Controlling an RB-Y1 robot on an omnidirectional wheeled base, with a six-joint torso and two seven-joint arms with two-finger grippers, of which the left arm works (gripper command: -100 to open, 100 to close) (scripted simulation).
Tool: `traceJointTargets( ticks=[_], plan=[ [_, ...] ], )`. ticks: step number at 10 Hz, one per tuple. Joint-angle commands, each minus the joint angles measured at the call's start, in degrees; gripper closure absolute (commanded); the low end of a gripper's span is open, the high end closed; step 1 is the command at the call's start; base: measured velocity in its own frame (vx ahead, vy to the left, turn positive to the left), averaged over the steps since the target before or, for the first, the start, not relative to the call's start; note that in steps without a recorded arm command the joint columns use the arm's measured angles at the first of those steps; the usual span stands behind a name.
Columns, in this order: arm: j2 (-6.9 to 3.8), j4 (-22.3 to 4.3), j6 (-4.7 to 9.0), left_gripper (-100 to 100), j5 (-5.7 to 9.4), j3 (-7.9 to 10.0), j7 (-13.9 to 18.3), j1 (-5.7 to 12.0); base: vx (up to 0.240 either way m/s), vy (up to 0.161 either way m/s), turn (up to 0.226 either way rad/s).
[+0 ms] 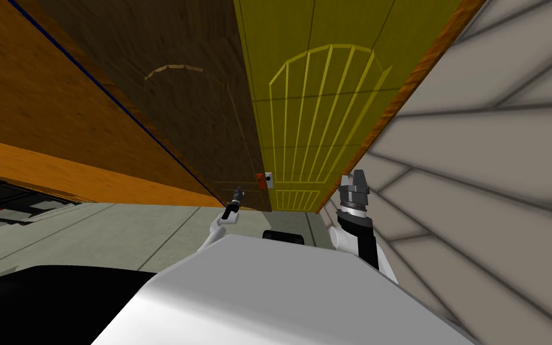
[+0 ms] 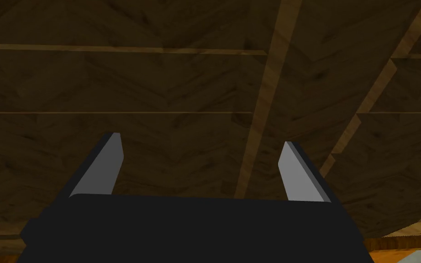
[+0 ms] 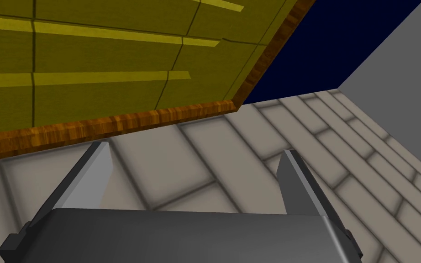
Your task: Pull the door open
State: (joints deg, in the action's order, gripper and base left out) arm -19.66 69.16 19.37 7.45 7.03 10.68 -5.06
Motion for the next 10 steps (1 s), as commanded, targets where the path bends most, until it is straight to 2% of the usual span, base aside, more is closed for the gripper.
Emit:
traceJointTargets(
  ticks=[1, 3, 5, 6, 7, 10],
  plan=[
    [0.49, -0.30, 0.24, -100, -0.13, -0.38, -0.14, 0.88, 0.191, 0.011, -0.086],
    [1.46, 0.12, 0.43, -100, -0.37, -1.58, -0.22, 2.22, 0.180, -0.051, -0.138],
    [2.40, 0.66, 0.60, -100, -0.60, -2.85, -0.25, 3.46, 0.226, -0.127, -0.177],
    [1.96, 1.49, 0.14, -100, -0.47, -2.42, -0.09, 2.53, 0.092, -0.064, -0.021],
    [1.96, 1.49, 0.14, 100, -0.47, -2.42, -0.09, 2.53, -0.010, 0.007, 0.024],
    [1.96, 1.49, 0.14, 100, -0.47, -2.42, -0.09, 2.53, -0.027, 0.015, -0.018]
  ],
)
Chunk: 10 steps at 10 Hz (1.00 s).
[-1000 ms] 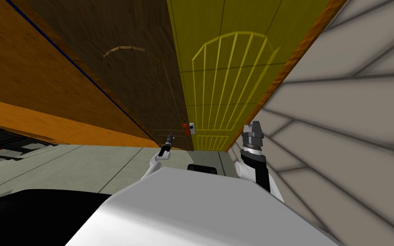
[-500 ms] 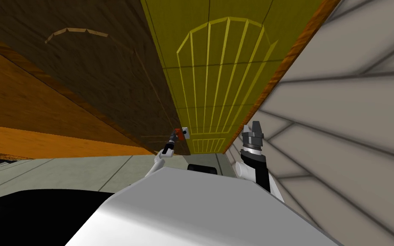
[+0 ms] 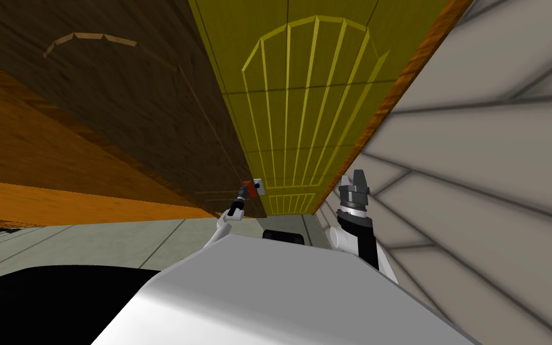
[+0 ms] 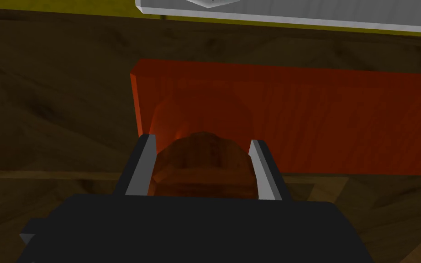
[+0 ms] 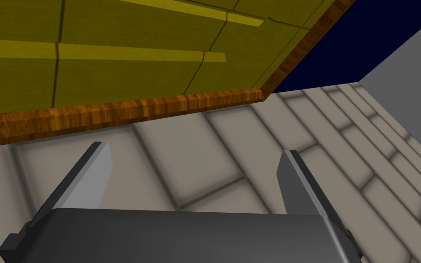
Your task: Pull the door open
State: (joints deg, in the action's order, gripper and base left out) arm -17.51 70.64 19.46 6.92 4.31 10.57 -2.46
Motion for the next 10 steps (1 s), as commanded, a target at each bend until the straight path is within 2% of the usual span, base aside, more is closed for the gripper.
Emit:
traceJointTargets(
  ticks=[1, 2, 3, 7, 8, 10],
  plan=[
    [-0.19, 0.00, 0.05, 100, 0.06, 0.30, 0.02, -0.07, -0.008, 0.000, 0.005],
    [-0.19, 0.00, 0.05, 100, 0.06, 0.30, 0.02, -0.07, 0.000, 0.000, 0.000],
    [-0.80, -0.54, -0.11, 100, 0.20, 0.94, 0.11, -1.17, -0.110, 0.038, 0.050],
    [-2.05, -1.01, -0.08, 100, 0.47, 1.90, 0.47, -2.65, -0.156, 0.056, 0.092],
    [-2.09, -0.02, 0.47, -100, 0.37, 0.38, 0.98, -2.67, -0.222, 0.040, -0.072],
    [-2.28, 1.11, 0.70, -100, 0.30, -0.81, 1.51, -3.13, -0.193, 0.008, -0.089]
  ],
)
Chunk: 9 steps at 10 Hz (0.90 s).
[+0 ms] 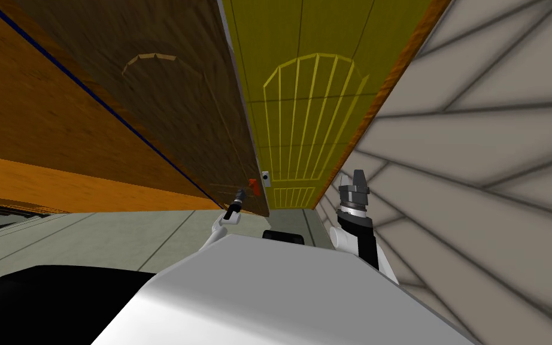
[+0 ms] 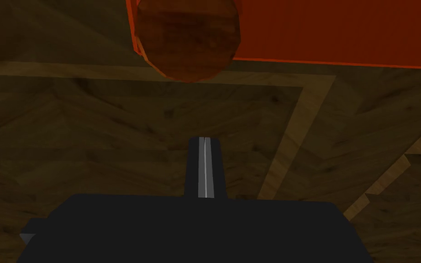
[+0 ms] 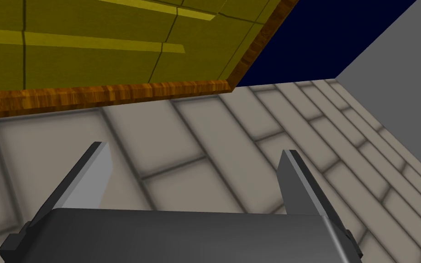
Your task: Pull the door open
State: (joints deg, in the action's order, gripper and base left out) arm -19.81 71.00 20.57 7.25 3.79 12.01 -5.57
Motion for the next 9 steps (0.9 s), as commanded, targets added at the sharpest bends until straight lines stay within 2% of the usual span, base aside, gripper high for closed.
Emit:
traceJointTargets(
  ticks=[1, 2, 4, 5, 9],
  plan=[
    [-0.12, 1.59, -0.24, -100, -0.07, -1.17, 0.44, -0.34, -0.145, -0.005, -0.056],
    [-0.33, 2.81, 0.02, -100, -0.14, -2.46, 1.01, -0.83, -0.194, -0.006, -0.105],
    [-0.55, 4.10, 0.29, -100, -0.22, -3.81, 1.60, -1.35, -0.224, -0.011, -0.082],
    [-0.55, 4.14, -0.12, -100, -0.16, -3.36, 1.44, -1.38, -0.084, 0.013, -0.013],
    [-0.03, 2.40, 0.12, -100, -0.24, -2.37, 0.84, -0.39, 0.127, 0.036, -0.003]
  ],
)
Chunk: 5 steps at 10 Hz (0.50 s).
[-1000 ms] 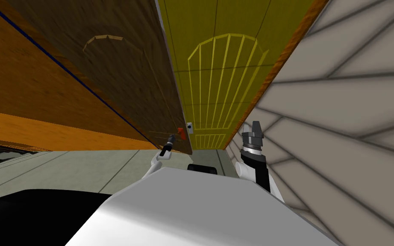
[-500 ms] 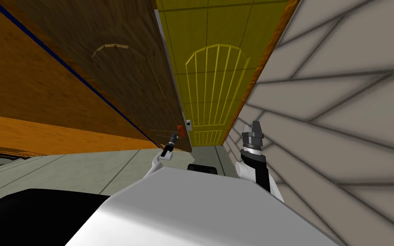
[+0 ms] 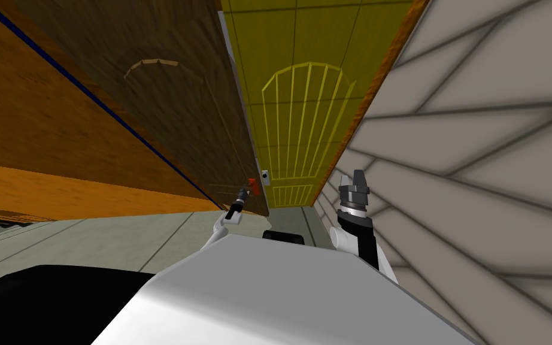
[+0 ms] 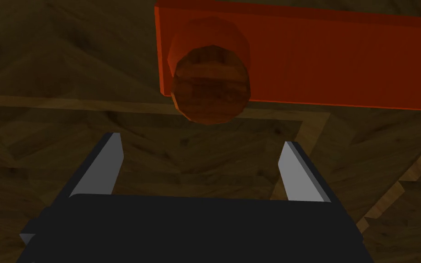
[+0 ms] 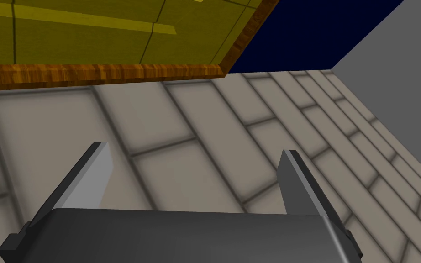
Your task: Pull the door open
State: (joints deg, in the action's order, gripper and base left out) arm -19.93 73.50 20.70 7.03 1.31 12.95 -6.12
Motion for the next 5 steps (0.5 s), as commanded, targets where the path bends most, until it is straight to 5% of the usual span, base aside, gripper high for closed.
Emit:
traceJointTargets(
  ticks=[1, 3, 4, 5],
  plan=[
    [0.25, -0.30, 0.04, -100, -0.05, 0.15, -0.20, 0.52, 0.194, 0.000, -0.046],
    [0.37, 0.06, -0.04, -100, -0.07, 0.08, -0.22, 0.54, 0.134, -0.013, -0.055],
    [0.37, 0.06, -0.04, 100, -0.07, 0.08, -0.22, 0.54, -0.006, 0.002, 0.021],
    [0.37, 0.06, -0.04, 100, -0.07, 0.08, -0.22, 0.54, -0.029, 0.003, -0.006]
  ],
)
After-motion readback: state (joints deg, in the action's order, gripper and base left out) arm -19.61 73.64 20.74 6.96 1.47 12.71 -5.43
